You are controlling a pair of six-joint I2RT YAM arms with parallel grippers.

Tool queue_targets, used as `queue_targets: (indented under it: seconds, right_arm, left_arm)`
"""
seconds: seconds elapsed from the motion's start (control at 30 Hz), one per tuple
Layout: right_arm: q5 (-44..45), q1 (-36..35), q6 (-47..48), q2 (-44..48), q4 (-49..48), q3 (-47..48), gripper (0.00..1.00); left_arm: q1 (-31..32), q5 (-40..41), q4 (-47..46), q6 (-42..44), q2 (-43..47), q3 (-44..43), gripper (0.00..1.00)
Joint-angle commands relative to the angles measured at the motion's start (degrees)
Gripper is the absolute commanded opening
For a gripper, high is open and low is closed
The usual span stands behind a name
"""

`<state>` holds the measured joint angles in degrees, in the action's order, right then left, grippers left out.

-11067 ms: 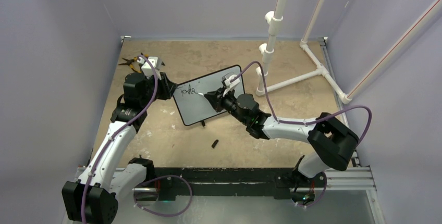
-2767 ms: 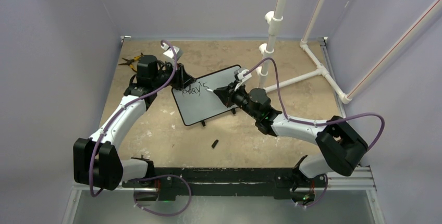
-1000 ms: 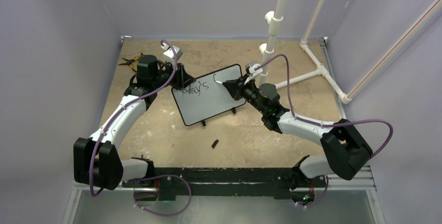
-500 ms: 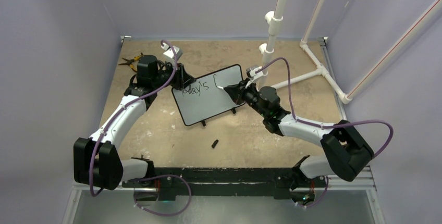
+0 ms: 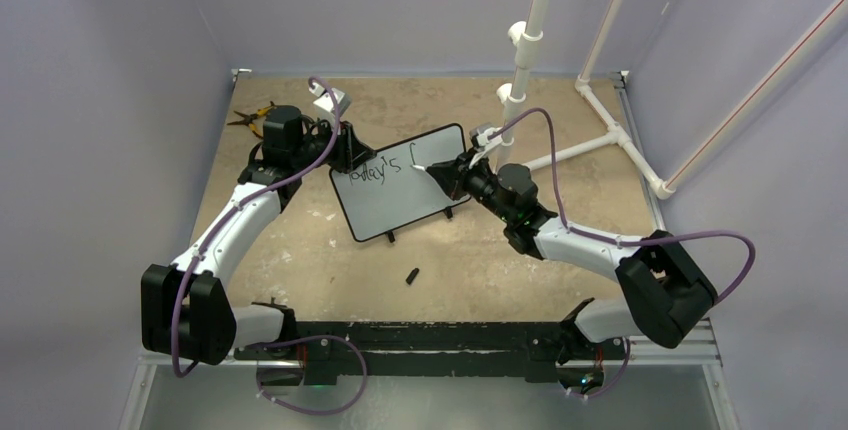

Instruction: Write a sentence on the whiteboard

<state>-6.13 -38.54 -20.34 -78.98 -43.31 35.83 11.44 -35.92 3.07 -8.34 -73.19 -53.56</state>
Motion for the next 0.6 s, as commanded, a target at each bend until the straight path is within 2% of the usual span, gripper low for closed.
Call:
queue_targets:
  seconds: [0.0,0.57]
  right_arm:
    - [1.81,0.25,1.08,1.37,-2.82,2.93,0.00]
    - [3.45,0.23,1.51,-2.51,-3.75,5.28,0.00]
  left_arm:
    - [0.51,0.06,1.35,-0.02,-0.73,1.20,0.23]
    - [0.51,0.11,1.32,0.08,-1.34,1.11,0.23]
